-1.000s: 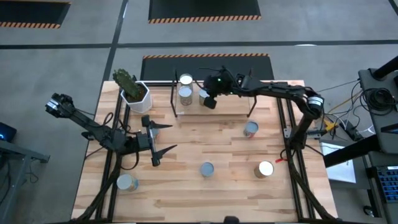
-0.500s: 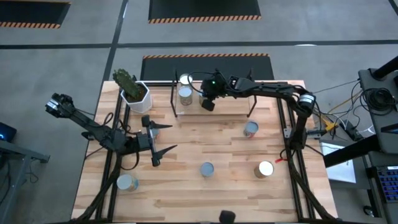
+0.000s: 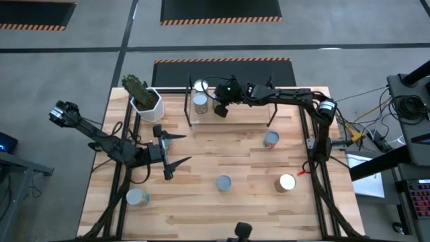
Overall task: Pick and place cans onto a shelf
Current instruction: Put the large canned oranges on the shelf, then adjust the canned cherries on the shelf
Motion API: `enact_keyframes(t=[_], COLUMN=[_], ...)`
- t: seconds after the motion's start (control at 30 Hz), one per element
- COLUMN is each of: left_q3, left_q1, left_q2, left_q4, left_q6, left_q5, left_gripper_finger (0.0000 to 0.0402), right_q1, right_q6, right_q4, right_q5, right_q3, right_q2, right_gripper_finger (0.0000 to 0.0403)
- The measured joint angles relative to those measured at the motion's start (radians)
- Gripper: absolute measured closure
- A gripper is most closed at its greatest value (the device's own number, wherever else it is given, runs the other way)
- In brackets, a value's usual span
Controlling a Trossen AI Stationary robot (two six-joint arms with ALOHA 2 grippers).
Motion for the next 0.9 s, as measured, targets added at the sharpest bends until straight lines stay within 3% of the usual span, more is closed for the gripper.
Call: enact_keyframes(t=[0.9], left_q3=[0.000], left_q1=[0.000], left_q2=[0.000], left_q4=[0.000], left_q6=[0.000], left_q5=[0.000], left_gripper_finger=[0.0071], right_q1=[0.003], right_q6=[0.014], right_q4=[0.007], right_q5=[-0.008], right_q3=[0.004], right_q2=[-0.047], right_gripper_finger=[0.0390])
